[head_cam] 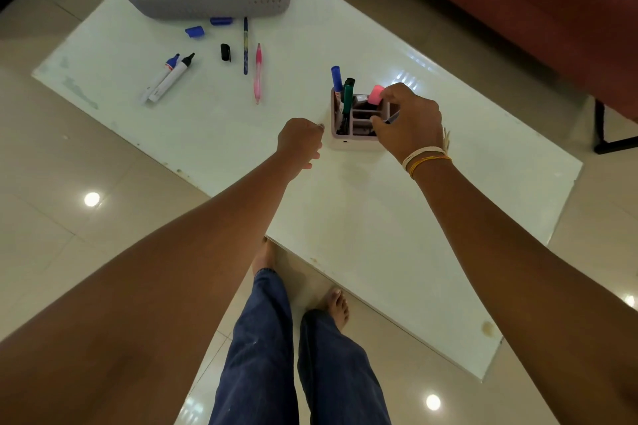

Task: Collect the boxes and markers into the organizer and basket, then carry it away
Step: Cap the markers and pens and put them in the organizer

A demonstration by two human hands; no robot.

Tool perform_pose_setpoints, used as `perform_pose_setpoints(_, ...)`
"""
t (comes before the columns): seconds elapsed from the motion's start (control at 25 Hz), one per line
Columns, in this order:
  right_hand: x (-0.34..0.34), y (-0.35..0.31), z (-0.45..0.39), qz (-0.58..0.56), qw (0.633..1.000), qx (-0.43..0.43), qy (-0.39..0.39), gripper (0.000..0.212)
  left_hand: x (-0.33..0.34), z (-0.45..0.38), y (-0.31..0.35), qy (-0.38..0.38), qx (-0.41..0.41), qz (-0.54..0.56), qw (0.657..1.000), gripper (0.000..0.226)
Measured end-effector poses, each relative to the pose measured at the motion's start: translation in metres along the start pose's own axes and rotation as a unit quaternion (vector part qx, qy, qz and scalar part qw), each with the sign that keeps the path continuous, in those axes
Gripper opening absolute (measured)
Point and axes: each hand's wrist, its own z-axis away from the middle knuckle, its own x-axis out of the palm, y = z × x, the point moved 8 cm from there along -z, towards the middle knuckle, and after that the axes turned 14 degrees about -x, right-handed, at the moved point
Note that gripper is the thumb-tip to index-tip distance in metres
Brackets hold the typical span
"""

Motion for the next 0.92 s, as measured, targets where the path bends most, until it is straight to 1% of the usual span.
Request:
perform_pose_setpoints(0.12,0.008,-0.034,-0.018,-0.027,0.999,-0.027,0.022,0.024,-0.018,-0.002,0.007,0.006,0.002,0.005,1.000,0.018)
perform_pose_setpoints(0.16,0.016,-0.049,-0.028,-0.032,0.999,-0.040,0.014,0.023,-0.027,-0.005,0.010,0.011,0.005,0.006,1.000,0.018)
perform_pose_setpoints(0.28,0.050,-0.095,-0.056,-0.069,0.994,-0.068,-0.041,0.018,-0.061,-0.020,0.016,0.033,0.004,0.012,0.999,0.020)
perform_pose_setpoints(0.36,0.081,-0.113,-0.073,-0.089,0.991,-0.065,-0.075,0.017,-0.086,-0.036,0.016,0.050,-0.011,0.011,0.999,0.024)
perform_pose_setpoints(0.44,0.119,-0.119,-0.089,-0.102,0.988,-0.032,-0.112,0.018,-0.109,-0.053,0.015,0.067,-0.023,0.004,0.997,0.025)
perform_pose_setpoints(0.52,0.152,-0.114,-0.104,-0.110,0.983,0.032,-0.140,0.022,-0.130,-0.069,0.014,0.079,-0.030,-0.009,0.996,0.018)
perform_pose_setpoints(0.64,0.194,-0.104,-0.122,-0.097,0.969,0.127,-0.191,0.039,-0.160,-0.091,0.017,0.099,-0.032,-0.035,0.994,0.016)
perform_pose_setpoints(0.76,0.217,-0.100,-0.135,-0.086,0.961,0.175,-0.196,0.050,-0.179,-0.105,0.028,0.104,-0.003,-0.102,0.989,0.022)
perform_pose_setpoints(0.8,0.221,-0.101,-0.139,-0.083,0.961,0.180,-0.193,0.050,-0.181,-0.109,0.031,0.105,0.007,-0.126,0.986,0.024)
perform_pose_setpoints(0.92,0.226,-0.095,-0.143,-0.078,0.958,0.198,-0.190,0.037,-0.183,-0.119,0.036,0.114,0.016,-0.177,0.978,0.026)
